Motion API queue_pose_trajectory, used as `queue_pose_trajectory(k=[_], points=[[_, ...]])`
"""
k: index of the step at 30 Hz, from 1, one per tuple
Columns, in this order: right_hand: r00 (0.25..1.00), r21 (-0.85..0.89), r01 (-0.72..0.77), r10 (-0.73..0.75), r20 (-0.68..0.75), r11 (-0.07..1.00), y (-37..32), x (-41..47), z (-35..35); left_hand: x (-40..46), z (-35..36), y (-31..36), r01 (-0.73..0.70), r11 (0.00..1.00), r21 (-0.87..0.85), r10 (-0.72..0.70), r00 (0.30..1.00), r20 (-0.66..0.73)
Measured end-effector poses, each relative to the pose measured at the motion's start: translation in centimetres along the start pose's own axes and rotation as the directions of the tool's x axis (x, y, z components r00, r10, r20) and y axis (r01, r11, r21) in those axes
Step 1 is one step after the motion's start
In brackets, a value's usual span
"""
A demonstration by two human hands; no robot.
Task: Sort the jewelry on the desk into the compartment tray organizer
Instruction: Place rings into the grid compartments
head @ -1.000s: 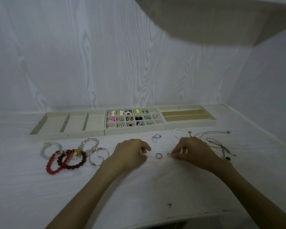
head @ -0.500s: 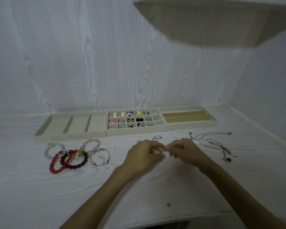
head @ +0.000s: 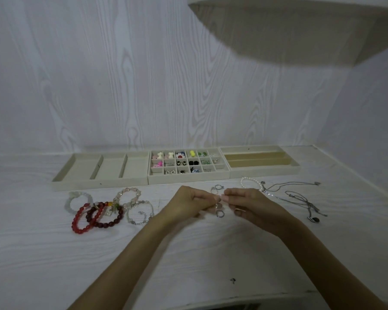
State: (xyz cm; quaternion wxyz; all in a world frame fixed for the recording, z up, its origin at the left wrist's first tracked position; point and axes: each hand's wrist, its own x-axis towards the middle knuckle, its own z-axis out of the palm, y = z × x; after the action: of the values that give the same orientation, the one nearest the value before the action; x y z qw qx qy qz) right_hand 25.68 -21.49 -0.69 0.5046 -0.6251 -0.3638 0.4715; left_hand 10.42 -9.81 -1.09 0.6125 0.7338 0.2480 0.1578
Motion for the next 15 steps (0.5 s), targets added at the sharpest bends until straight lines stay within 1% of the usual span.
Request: queue_pose_trajectory(k=[2,4,5,6,7,9,10,11,13,14,15], points=[[1.000,0.005,-0.003,0.003,-0.031,1.000,-0.1,0.2,-0.2,-0.3,-0.5,0.1,0.033,0.998,-0.044,-0.030,0.997,0.066],[0.998,-0.022,0.005,-0.007,-0.065,1.000,-0.1,0.3,-0.4,-0.2,-0.9,0.1,0.031,0.998,-0.051,-0.029,0.998,0.048],[0.997,-0.034,0.007,-0.010,-0.076,0.999,-0.1,0.4,-0.5,-0.1,-1.1,0.0,0.009,1.000,-0.001,-0.009,1.000,0.010],[0.996,-0.044,0.007,-0.010,-0.083,0.999,-0.1,0.3,-0.5,0.0,-1.3,-0.2,-0.028,0.993,0.111,0.032,0.999,-0.035],[0.996,-0.053,0.004,-0.009,-0.087,0.999,-0.1,0.3,-0.4,0.2,-1.5,-0.3,-0.063,0.961,0.270,0.085,0.994,-0.071],[0.997,-0.077,-0.003,-0.004,-0.081,0.997,-0.1,0.3,-0.1,0.2,-1.7,-0.8,-0.062,0.818,0.572,0.144,0.985,-0.100],[0.997,-0.079,-0.008,0.002,-0.075,0.997,-0.1,0.3,0.0,0.1,-1.8,-1.0,-0.045,0.752,0.658,0.148,0.984,-0.102],[0.998,-0.062,-0.015,0.011,-0.060,0.998,-0.2,0.3,0.1,0.0,-1.8,-1.2,-0.035,0.706,0.707,0.149,0.984,-0.100],[0.999,0.057,-0.046,0.046,-0.004,0.997,-0.3,0.5,0.3,-0.1,-1.8,-1.6,-0.045,0.663,0.747,0.177,0.979,-0.097],[0.997,0.145,-0.071,0.068,0.028,0.987,-0.3,0.5,0.5,-0.1,-1.7,-1.7,-0.061,0.670,0.740,0.200,0.975,-0.101],[0.995,0.226,-0.097,0.086,0.057,0.969,-0.4,0.6,0.6,-0.1,-1.6,-1.6,-0.085,0.708,0.701,0.220,0.970,-0.104]])
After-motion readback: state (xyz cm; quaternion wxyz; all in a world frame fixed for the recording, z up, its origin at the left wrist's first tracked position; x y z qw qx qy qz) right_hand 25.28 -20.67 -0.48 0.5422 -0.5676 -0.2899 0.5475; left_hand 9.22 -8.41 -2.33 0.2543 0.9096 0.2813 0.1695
